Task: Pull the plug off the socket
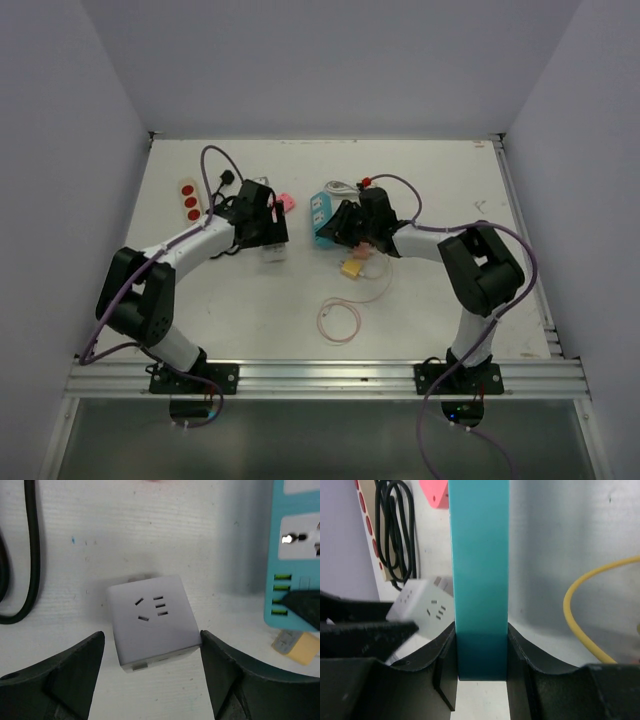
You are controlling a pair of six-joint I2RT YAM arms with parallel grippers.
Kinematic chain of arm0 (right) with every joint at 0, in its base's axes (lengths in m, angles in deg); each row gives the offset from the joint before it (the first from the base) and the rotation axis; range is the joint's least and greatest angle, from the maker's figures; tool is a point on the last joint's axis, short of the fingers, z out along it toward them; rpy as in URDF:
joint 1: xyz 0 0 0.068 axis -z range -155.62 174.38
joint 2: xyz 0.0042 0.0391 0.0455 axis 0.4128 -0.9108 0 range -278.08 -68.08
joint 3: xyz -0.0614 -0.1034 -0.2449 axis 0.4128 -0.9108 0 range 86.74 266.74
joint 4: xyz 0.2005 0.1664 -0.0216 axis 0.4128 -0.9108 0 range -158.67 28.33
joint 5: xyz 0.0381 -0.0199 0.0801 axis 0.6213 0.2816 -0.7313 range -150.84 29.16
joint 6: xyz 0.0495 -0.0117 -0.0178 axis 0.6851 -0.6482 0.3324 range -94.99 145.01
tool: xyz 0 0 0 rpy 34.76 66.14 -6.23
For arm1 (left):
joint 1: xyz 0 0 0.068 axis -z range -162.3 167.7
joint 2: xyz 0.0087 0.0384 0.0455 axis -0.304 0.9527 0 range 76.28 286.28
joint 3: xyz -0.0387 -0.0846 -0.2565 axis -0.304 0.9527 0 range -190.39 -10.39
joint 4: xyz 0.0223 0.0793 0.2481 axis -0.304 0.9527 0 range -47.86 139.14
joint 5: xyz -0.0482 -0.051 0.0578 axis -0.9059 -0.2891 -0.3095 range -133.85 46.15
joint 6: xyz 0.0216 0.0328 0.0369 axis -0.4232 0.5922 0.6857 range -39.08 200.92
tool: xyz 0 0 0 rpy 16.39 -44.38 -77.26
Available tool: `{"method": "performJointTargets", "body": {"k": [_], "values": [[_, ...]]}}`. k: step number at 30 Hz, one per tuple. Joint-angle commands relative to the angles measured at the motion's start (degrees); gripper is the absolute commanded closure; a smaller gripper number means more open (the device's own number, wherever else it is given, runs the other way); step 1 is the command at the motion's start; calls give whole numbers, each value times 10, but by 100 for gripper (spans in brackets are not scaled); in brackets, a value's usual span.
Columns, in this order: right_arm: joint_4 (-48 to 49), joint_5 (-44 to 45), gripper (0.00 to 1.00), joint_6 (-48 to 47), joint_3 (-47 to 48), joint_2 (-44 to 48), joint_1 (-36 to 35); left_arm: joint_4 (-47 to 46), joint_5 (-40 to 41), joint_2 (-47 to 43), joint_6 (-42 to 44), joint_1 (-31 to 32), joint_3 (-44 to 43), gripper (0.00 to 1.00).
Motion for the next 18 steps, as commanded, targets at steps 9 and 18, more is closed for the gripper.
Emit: {"method": "performJointTargets", "body": {"k": [9, 18], "values": [[-32, 90, 93, 22, 123, -99, 9, -51, -2, -153, -34, 1, 92, 2], [-91, 99, 22, -13, 149, -49, 11, -19, 10, -256, -31, 0, 90, 1]]}}
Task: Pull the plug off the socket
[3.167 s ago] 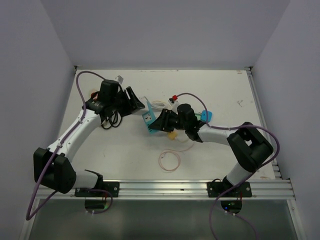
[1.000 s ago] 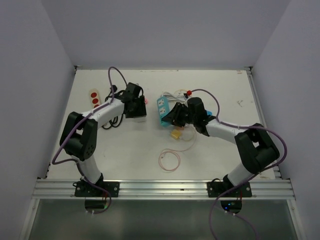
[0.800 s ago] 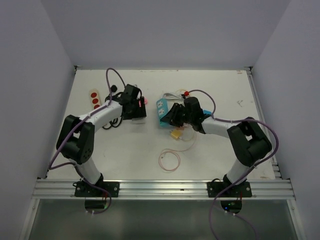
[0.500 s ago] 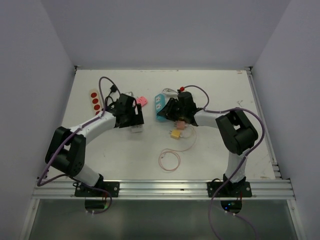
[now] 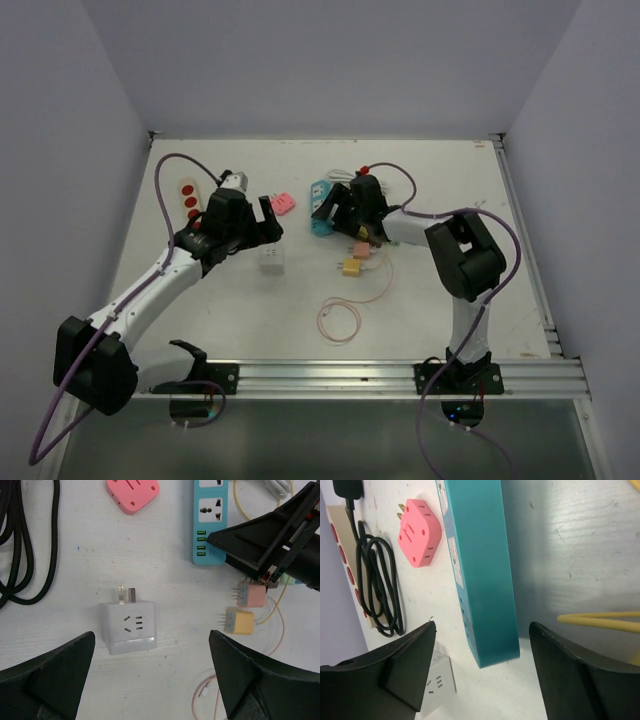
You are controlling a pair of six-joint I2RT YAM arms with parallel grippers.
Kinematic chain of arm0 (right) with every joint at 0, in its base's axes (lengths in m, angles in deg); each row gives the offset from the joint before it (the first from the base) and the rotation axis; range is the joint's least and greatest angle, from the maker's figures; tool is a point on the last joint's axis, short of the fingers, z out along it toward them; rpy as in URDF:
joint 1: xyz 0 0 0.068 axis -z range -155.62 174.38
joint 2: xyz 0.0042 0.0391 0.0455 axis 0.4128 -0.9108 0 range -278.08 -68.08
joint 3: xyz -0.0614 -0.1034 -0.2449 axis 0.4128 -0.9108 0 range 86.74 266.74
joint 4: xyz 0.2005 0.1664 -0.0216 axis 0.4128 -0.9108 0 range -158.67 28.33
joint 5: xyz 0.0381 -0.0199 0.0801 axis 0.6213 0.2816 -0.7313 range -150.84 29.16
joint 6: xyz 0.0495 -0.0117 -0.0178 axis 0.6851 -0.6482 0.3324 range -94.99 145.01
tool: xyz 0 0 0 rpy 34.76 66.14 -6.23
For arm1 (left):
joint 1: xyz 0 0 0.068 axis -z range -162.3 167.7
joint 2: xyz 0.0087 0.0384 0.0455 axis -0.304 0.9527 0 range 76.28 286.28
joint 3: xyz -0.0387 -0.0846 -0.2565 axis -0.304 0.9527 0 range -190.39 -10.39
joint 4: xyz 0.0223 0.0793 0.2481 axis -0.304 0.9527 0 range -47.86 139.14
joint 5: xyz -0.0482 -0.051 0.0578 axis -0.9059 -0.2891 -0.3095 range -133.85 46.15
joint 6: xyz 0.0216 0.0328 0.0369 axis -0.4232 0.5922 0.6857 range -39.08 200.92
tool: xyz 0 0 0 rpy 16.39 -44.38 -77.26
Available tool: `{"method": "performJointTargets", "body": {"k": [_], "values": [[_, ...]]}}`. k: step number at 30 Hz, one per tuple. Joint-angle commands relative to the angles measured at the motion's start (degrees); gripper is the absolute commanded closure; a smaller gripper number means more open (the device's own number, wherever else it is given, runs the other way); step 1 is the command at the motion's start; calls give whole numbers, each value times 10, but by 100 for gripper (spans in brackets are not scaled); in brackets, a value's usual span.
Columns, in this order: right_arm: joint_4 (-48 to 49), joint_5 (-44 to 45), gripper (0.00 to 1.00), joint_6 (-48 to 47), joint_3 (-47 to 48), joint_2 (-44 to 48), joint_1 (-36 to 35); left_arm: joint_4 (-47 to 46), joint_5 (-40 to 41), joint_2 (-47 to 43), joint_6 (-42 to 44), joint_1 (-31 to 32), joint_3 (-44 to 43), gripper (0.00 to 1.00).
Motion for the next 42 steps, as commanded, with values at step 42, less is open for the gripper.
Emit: {"method": "performJointTargets", "body": {"k": [42], "values": [[-498, 403, 1, -400, -152, 1054, 5, 302, 344, -526, 87, -8, -132, 0]]}}
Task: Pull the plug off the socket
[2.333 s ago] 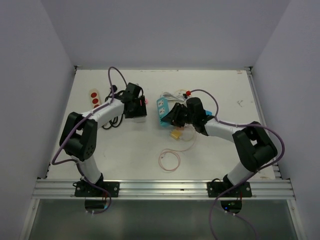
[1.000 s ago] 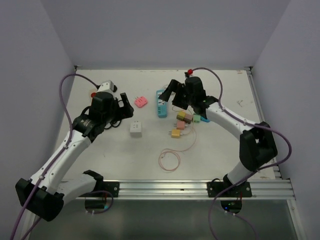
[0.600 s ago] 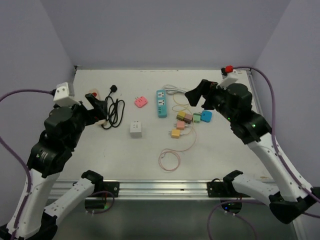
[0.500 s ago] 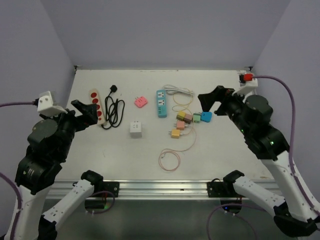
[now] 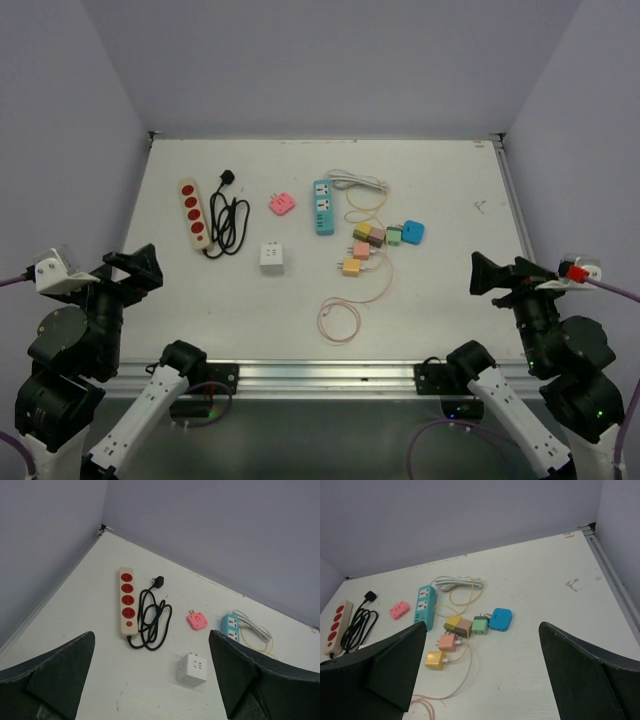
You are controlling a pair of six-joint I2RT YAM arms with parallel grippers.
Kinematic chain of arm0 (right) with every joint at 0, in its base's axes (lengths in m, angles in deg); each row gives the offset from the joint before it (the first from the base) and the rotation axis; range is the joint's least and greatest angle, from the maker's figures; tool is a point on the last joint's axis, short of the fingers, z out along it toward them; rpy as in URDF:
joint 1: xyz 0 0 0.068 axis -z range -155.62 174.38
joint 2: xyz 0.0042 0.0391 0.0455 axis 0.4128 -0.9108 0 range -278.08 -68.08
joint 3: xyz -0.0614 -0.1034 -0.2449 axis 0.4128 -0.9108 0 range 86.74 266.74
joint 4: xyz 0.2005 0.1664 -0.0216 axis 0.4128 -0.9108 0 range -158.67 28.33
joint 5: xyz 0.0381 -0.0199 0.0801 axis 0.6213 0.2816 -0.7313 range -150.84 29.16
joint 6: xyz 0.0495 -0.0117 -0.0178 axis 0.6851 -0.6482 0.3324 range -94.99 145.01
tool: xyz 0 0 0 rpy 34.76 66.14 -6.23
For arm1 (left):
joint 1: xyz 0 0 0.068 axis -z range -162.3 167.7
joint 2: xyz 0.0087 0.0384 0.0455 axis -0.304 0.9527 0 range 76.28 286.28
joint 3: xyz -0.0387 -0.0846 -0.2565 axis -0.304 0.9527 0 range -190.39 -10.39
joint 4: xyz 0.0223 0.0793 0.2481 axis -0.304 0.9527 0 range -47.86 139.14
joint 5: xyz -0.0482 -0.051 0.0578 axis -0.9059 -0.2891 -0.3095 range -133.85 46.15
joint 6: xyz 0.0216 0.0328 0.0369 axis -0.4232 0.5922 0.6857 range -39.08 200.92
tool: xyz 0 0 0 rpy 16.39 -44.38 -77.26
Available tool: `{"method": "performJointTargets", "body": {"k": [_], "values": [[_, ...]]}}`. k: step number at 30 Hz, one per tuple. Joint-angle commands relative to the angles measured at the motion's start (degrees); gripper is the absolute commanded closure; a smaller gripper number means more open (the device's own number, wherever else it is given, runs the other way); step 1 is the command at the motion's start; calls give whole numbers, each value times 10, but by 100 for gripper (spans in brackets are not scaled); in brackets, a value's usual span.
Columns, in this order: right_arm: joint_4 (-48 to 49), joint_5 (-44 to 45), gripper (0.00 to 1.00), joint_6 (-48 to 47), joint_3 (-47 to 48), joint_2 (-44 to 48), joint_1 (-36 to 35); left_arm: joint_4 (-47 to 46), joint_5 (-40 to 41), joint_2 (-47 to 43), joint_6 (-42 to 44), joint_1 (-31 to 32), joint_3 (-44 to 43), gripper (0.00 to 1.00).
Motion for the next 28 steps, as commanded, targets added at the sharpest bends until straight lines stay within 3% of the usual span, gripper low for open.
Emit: {"method": "performJointTargets", "body": {"k": [1, 8, 13, 28], "values": [[15, 43, 1, -25, -42, 61, 0, 2, 36, -27, -3, -2, 44, 0], [16, 42, 1, -52, -82, 98, 1, 15, 105, -90, -87, -2, 98, 0], [15, 47, 1, -42, -101, 93, 1, 12, 130, -102, -90, -1, 105, 0], [17, 17, 1, -44, -105, 83, 0, -37, 117, -82, -96, -1, 150, 1]]}}
